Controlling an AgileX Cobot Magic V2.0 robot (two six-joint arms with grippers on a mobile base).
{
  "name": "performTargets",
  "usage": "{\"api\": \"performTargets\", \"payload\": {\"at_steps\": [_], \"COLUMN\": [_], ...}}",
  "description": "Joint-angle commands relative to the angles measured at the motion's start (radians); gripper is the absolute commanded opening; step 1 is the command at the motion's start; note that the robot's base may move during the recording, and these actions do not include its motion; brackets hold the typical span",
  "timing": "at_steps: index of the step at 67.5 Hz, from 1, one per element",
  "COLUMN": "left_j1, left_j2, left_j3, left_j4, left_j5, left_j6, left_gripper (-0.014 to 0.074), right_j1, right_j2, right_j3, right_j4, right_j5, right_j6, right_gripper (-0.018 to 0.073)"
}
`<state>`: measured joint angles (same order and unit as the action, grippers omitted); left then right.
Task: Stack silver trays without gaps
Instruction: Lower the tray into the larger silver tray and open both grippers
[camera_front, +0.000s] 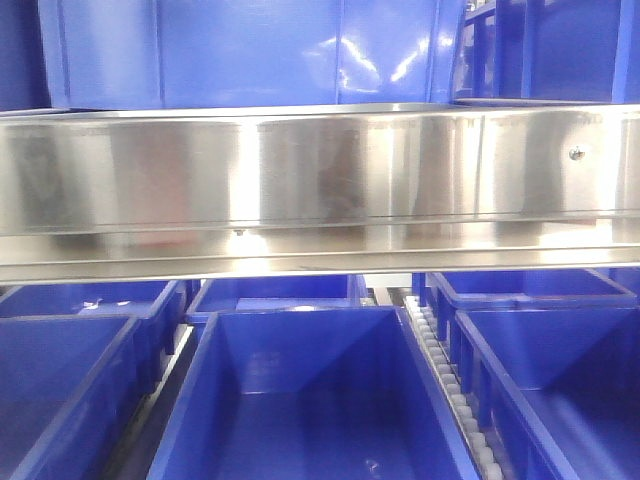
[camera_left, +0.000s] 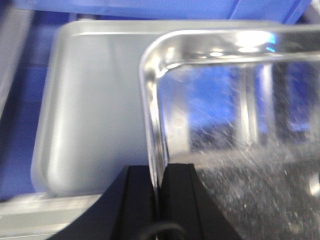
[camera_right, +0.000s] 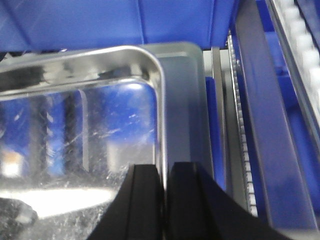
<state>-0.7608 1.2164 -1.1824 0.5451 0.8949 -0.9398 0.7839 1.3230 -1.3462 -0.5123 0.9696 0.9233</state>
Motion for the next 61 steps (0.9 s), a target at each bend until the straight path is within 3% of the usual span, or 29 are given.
{"api": "performTargets", "payload": {"at_steps": [1,10,22,37,61], "left_j1": [0.062,0.180,0.278,0.290,0.290], "left_j2": [0.026,0.079,0.164,0.231,0.268], "left_j3": [-0.010,-0.050,-0.106,-0.107,-0.107], "left_j4": [-0.106,-0.188,-0.330,-0.342,-0.311], "left_j5": [-0.141,-0.178,-0.196,-0.218,-0.232], "left_j6": [0.091,0.210,0.360,0.361,0.361], "left_gripper": [-0.0009,-0.0009,-0.0009,-0.0009,-0.0009], "right_j1": [-0.030,-0.077,-0.133,-0.182,-0.183], "right_j2": [0.055,0.127,0.201,0.263,0.302], "right_j3": [-0.055,-0.100,-0.102,-0.106,-0.106], "right_j4": [0.050,0.086,0.180,0.194,0.203], "right_j5": [-0.133,-0.147,-0.231,-0.252,-0.276], "right_j6": [-0.047,-0.056,-0.080,-0.107,-0.109], "right_gripper": [-0.0004,-0.0004,-0.0004,-0.0004,-0.0004]}}
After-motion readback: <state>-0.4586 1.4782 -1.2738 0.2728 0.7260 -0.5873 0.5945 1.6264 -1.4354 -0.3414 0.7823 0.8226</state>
